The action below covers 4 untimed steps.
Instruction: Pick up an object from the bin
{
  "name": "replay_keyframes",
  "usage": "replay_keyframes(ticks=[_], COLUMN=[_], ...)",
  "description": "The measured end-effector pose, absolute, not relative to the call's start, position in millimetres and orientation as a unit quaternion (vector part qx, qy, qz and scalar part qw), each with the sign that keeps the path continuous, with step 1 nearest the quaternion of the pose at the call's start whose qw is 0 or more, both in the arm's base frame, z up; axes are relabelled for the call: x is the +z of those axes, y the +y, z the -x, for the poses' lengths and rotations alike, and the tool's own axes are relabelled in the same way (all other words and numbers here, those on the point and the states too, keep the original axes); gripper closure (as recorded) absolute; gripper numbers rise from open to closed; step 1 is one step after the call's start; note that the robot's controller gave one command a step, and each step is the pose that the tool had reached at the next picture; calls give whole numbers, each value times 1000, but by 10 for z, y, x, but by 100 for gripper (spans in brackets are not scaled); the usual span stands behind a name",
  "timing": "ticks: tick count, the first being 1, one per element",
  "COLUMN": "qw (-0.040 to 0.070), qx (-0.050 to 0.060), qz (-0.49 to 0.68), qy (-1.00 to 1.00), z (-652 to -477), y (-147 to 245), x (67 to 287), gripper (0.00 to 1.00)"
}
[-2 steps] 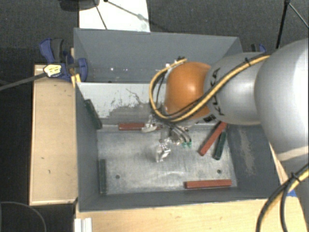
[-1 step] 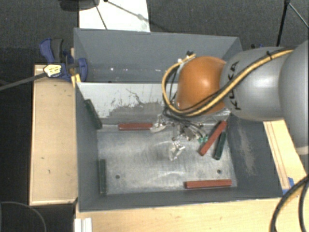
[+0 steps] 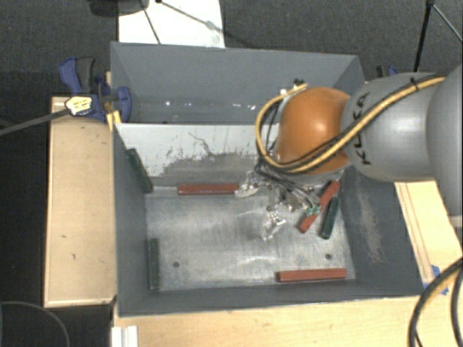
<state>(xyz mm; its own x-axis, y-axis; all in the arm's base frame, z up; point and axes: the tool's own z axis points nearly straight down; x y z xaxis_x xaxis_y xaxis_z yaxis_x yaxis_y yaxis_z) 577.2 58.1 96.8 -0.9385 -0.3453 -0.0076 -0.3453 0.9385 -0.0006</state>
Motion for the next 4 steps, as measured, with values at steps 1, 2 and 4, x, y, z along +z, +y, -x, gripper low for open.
replay_keyframes(ticks=[1, 2, 4], qw=[0, 2, 6], qx=[0, 0, -2], qz=[226, 326, 350], qy=[974, 945, 937], z=[-5737, -5786, -5396], y=[172, -56, -1192], x=[820, 850, 747], gripper=[0, 0, 100])
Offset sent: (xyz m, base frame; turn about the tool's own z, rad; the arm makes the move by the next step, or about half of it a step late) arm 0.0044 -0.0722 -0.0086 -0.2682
